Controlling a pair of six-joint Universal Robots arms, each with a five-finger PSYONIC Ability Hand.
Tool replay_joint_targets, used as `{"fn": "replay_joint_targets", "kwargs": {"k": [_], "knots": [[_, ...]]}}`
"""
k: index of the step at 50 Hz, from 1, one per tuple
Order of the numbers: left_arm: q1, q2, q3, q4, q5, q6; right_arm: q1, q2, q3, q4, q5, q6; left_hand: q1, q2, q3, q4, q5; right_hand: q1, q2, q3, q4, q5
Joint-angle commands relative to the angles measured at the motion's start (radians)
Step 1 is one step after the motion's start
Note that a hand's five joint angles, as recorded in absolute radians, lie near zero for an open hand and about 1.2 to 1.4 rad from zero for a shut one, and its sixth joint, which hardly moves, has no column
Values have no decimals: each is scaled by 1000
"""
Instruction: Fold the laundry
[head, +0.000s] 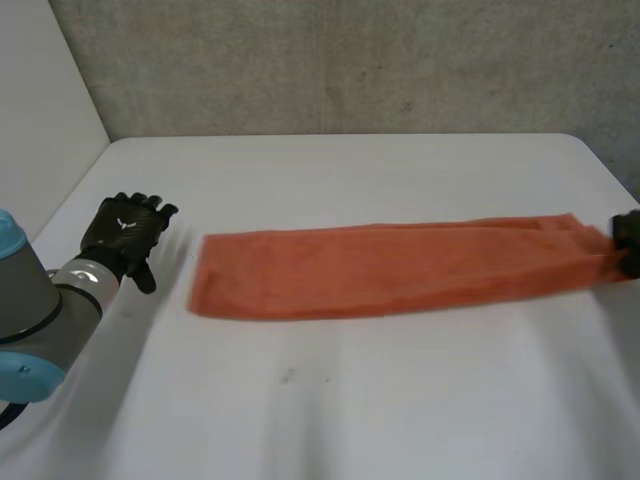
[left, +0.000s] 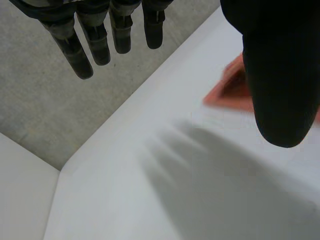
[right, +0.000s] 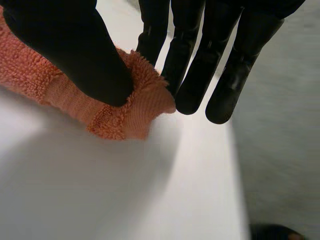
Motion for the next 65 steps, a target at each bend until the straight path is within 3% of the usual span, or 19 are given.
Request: {"fn": "replay_joint_targets", "kwargs": {"k": [1, 5, 7, 14, 18, 19, 27, 29, 30, 32, 33, 34, 36, 38, 42, 53, 58, 61, 65], "knots": [[-2, 11, -8, 0, 1, 0, -21, -11, -98, -5, 80, -36, -2, -3, -13, -7, -24, 451, 228, 226, 205, 264], [-2, 11, -16, 0, 1, 0, 57, -37, -136, -5, 77, -37, -2, -3, -13, -7, -24, 451, 228, 226, 205, 264], [-2, 14, -19, 0, 1, 0, 201, -55, -176, -5, 72, -23, -2, -3, -13, -7, -24, 451, 228, 226, 205, 264], [-3, 31, -22, 0, -1, -2, 454, -65, -238, -14, 51, -17, -2, -3, -13, -7, -24, 451, 228, 226, 205, 264], [-3, 33, -24, 0, -2, -2, 651, -49, -297, -16, -8, -14, -2, -3, -13, -7, -24, 451, 228, 226, 205, 264], [-3, 33, -27, 0, -2, 0, 751, -14, -317, -17, -49, -14, -2, -3, -13, -7, -24, 451, 228, 226, 205, 264], [1, 33, -31, 0, -1, -2, 956, 113, -343, -54, -155, -14, -5, -6, -16, -10, -27, 451, 228, 226, 205, 264], [3, 33, -31, 0, -1, -2, 973, 133, -342, -54, -149, -16, -5, -6, -16, -9, -27, 362, 138, 137, 116, 174], [3, 33, -31, 0, -1, -2, 982, 153, -342, -49, -140, -19, -5, -6, -16, -10, -27, -124, -348, -349, -370, -312], [3, 33, -34, 0, -1, -2, 981, 168, -340, -46, -115, -17, -5, -6, -16, -10, -27, -696, -920, -921, -942, -884], [3, 33, -34, 0, 1, -2, 981, 168, -340, -46, -115, -17, -5, -6, -16, -10, -27, -698, -922, -923, -944, -886], [3, 33, -36, 0, 1, -2, 968, 170, -330, -42, -10, -8, -5, -6, -16, -10, -27, -770, -994, -995, -1016, -958], [0, 33, -37, 0, 2, 0, 964, 167, -327, -40, 23, -5, -5, -6, -16, -10, -27, -770, -994, -995, -1016, -958], [-2, 33, -37, 0, 2, -2, 927, 146, -298, -20, 142, 20, -5, -6, -16, -10, -27, -770, -994, -995, -1016, -958], [-11, 36, -45, 0, 4, 0, 821, 55, -218, 44, 202, 70, -5, -6, -16, -10, -27, -770, -994, -995, -1016, -958], [-101, 80, -30, -8, 2, -5, 636, -51, 43, 93, 71, 208, 10, 9, -1, 5, -12, -770, -994, -995, -1016, -958], [-184, 114, -39, -34, -7, -29, 589, -62, 106, 73, 29, 248, 130, 129, 119, 125, 108, -745, -969, -970, -991, -933], [-232, 128, -54, -83, -8, -51, 560, -69, 131, 53, 3, 293, 136, 135, 125, 131, 114, -669, -893, -894, -915, -857], [-273, 145, -97, -138, -11, -57, 549, -68, 163, -11, -37, 352, 121, 120, 110, 117, 99, -265, -489, -490, -511, -453]]}}
